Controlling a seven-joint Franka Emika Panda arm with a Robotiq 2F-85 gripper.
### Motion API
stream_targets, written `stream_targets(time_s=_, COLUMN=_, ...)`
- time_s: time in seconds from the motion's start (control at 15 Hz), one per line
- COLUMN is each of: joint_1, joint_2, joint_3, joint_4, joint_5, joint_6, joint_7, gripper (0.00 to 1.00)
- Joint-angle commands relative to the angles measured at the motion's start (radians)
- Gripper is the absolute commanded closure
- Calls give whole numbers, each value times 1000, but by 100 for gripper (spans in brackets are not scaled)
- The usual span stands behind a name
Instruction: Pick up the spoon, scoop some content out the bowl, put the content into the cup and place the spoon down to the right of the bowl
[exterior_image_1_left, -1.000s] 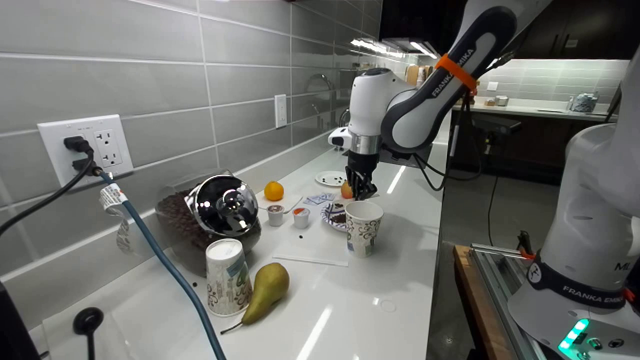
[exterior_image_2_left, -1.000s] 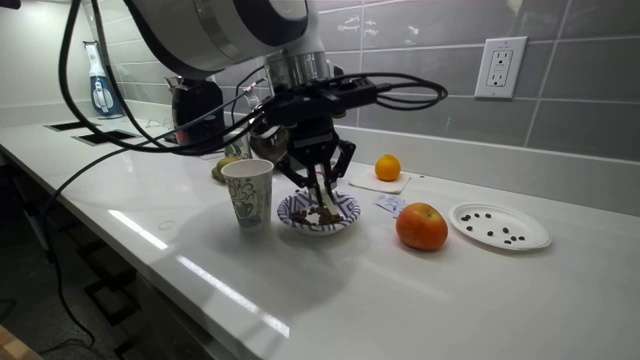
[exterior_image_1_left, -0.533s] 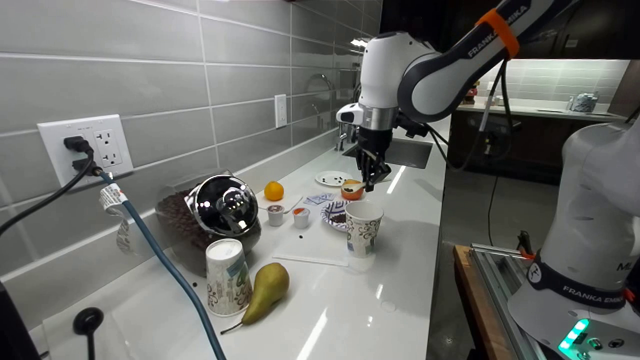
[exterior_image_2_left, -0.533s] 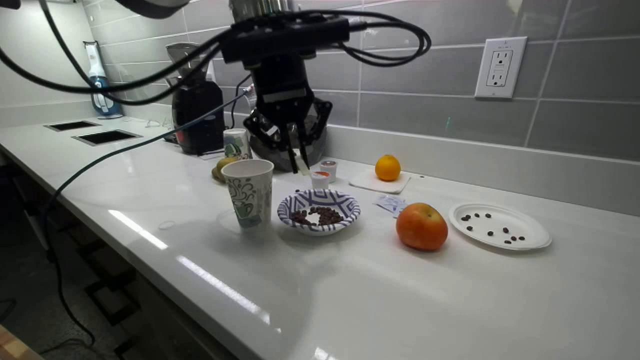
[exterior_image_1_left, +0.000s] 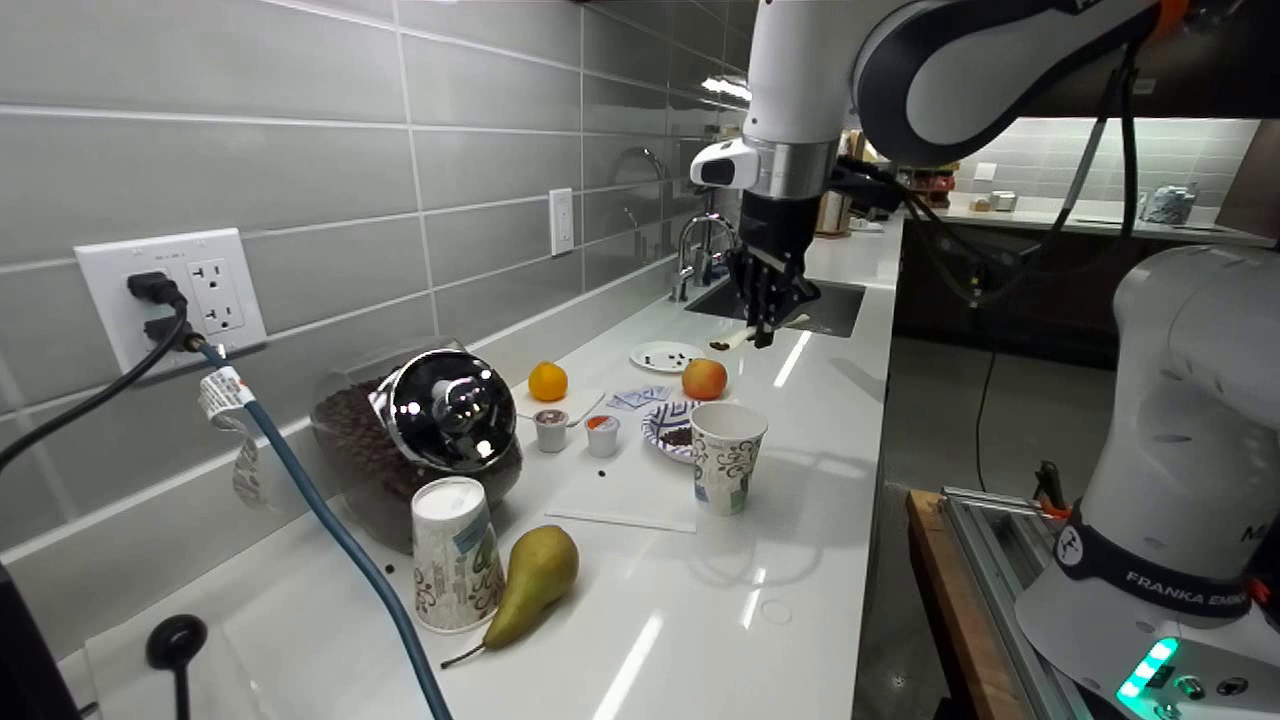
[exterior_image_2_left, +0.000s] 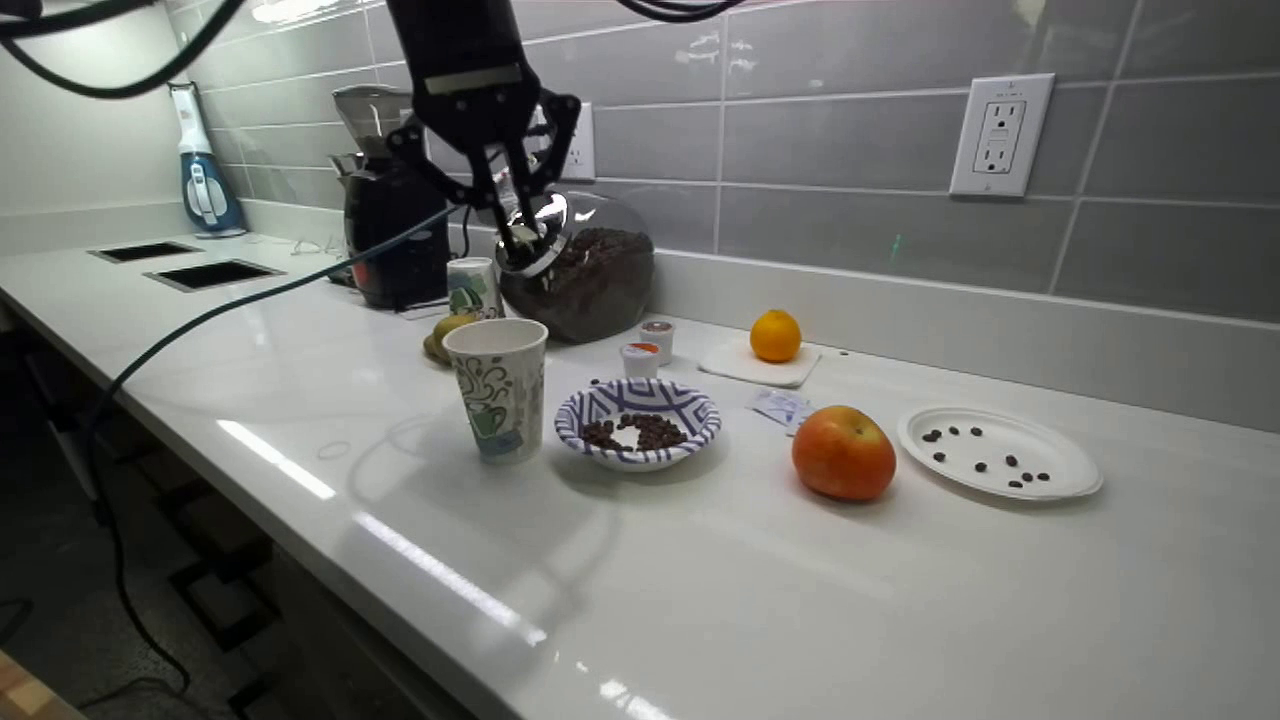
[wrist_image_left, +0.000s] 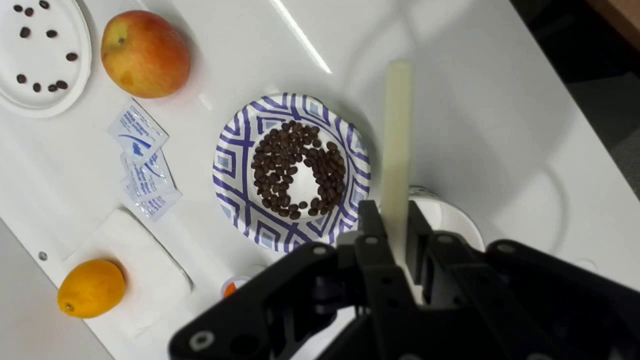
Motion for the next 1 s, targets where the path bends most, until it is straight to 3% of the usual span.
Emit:
stream_targets(time_s=0.0, joint_1=49, joint_2=13, joint_3=49, joint_4=26, joint_5=2, joint_6=-63, joint_7=58, gripper=96)
stream_targets(time_s=0.33, joint_1=81, joint_2=54, joint_3=95, joint_4=30, joint_5=-22, joint_6=-108, joint_7=134, gripper=96)
stream_targets(time_s=0.93, joint_1=61, joint_2=103, joint_3=118, joint_4=28, joint_5=-131, joint_6=-150, joint_7=253, gripper=96)
